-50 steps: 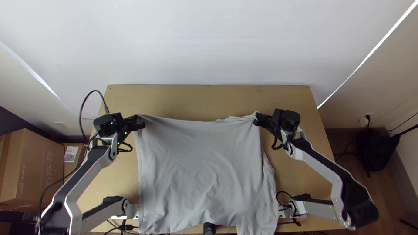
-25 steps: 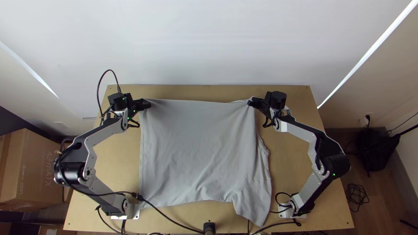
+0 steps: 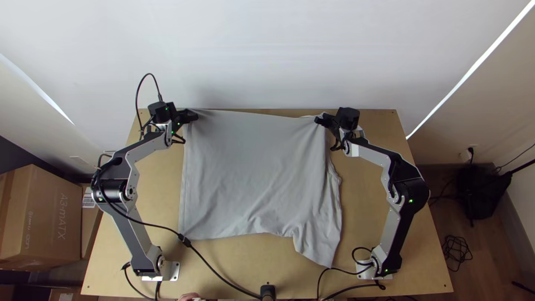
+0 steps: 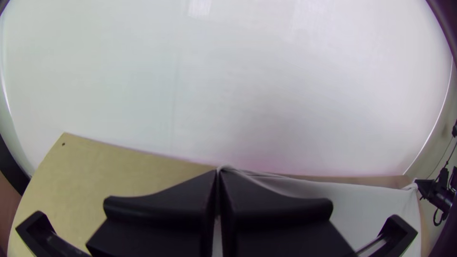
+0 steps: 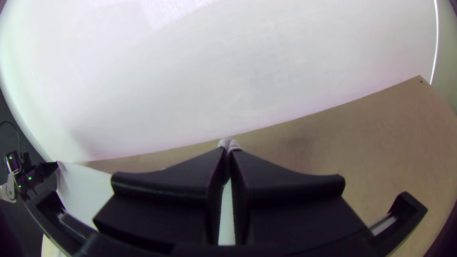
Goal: Fold the t-shirt
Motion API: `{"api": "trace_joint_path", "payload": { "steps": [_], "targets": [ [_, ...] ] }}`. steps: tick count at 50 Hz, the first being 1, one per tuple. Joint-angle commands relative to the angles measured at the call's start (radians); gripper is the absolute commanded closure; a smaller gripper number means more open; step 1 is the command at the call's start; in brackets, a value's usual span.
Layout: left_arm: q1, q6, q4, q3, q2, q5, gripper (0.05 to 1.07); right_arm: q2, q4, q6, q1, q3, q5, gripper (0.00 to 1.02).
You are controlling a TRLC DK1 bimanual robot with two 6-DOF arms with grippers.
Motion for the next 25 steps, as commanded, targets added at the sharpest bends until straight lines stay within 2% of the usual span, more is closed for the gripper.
{"api": "trace_joint_path", "payload": {
  "steps": [1,3,5,7,8,10,12,21,25],
  "targets": [
    [-0.003,-0.001,0.031,0.076,0.043,-0.032,0.90,0.031,0.024,-0.010,-0.019,0.059,0.023,0.99],
    [-0.004,-0.001,0.031,0.091,0.048,-0.035,0.69,0.033,0.024,-0.010,-0.019,0.070,0.023,0.89],
    [-0.004,-0.013,0.031,0.104,0.046,-0.037,0.46,0.034,0.022,-0.010,-0.021,0.081,0.023,0.73],
    [-0.004,-0.022,0.030,0.120,0.046,-0.037,0.08,0.034,0.022,-0.010,-0.022,0.095,0.025,0.50],
    [-0.003,-0.027,0.027,0.127,0.043,-0.037,0.09,0.033,0.019,-0.010,-0.022,0.102,0.025,0.37],
    [-0.001,-0.046,0.024,0.130,0.033,-0.037,0.10,0.031,0.007,-0.010,-0.024,0.115,0.025,0.20],
    [0.001,-0.050,0.019,0.131,0.019,-0.037,0.09,0.025,-0.002,-0.010,-0.025,0.122,0.026,0.12],
    [0.007,-0.072,-0.047,0.102,-0.108,-0.035,0.10,-0.036,-0.019,0.004,-0.053,0.111,0.019,0.11],
    [0.010,-0.076,-0.087,0.068,-0.199,-0.029,0.10,-0.079,-0.090,0.014,-0.067,0.107,-0.006,0.11]
  ]
}}
